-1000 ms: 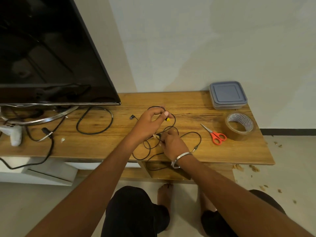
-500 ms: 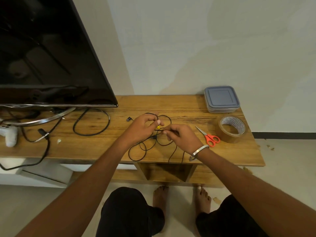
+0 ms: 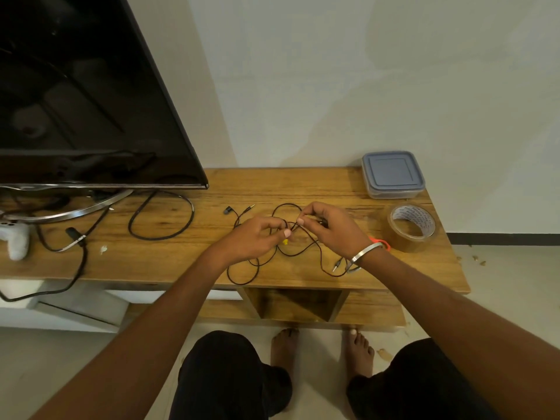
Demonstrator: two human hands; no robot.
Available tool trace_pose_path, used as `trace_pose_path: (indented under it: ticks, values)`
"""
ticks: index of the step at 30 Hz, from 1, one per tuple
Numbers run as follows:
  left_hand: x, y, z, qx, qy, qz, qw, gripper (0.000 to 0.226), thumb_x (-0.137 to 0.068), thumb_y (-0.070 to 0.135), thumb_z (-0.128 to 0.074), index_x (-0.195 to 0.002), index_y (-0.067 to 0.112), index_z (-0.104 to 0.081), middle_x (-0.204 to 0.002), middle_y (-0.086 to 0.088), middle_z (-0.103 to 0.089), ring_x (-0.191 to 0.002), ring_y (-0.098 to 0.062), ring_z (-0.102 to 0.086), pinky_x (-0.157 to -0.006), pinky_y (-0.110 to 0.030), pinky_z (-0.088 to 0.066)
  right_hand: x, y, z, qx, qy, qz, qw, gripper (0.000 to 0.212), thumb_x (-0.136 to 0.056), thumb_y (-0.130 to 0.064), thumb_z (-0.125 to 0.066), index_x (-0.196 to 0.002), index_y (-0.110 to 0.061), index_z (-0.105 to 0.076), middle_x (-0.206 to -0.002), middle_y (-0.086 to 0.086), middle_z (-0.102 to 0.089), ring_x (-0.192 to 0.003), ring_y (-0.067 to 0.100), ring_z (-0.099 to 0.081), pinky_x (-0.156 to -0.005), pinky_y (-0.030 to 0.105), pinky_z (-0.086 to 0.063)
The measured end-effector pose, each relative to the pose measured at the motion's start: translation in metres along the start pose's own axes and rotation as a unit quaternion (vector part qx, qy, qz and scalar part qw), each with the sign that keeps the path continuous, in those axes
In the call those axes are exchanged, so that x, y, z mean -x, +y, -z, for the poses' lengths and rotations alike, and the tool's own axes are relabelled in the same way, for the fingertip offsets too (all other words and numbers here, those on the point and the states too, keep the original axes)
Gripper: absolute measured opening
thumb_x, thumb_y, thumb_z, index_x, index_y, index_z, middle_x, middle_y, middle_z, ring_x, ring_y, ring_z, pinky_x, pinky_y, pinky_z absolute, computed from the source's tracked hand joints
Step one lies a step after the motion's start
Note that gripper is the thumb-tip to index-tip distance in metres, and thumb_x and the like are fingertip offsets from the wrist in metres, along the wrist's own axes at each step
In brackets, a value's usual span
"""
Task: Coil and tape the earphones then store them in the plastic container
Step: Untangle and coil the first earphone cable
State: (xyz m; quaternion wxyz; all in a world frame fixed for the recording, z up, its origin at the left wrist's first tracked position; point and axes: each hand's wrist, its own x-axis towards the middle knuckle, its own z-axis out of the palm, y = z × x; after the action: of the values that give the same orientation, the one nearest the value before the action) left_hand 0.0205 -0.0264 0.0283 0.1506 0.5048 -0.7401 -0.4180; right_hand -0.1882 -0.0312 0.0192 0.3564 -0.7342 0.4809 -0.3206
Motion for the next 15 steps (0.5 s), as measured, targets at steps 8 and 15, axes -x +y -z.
trace_pose_path:
  ticks: [8, 15]
  values:
    - [0.003, 0.010, -0.001, 0.045, -0.098, 0.032, 0.994, 0.024, -0.099, 0.037, -0.050, -0.100, 0.027, -0.072, -0.116, 0.009, -0.069, -0.118, -0.006, -0.057, -0.108, -0.043, -0.041, -0.003, 0.001, 0.003, 0.016, -0.020, 0.034, 0.999, 0.001, -0.090, -0.027, -0.061, -0.089, -0.028, -0.062, -0.086, -0.020, -0.064, -0.086, -0.004, -0.059, -0.074, 0.009, -0.040]
    - [0.010, 0.017, 0.000, 0.345, -0.169, 0.057, 0.922, 0.024, -0.096, 0.035, -0.046, -0.080, 0.022, -0.059, -0.116, -0.012, -0.068, -0.126, -0.032, -0.055, -0.095, -0.050, -0.037, 0.000, 0.005, 0.005, -0.028, 0.006, 0.023, 0.999, 0.010, -0.089, -0.028, -0.063, -0.093, -0.020, -0.065, -0.075, 0.006, -0.066, -0.059, 0.011, -0.054, -0.056, 0.024, -0.042]
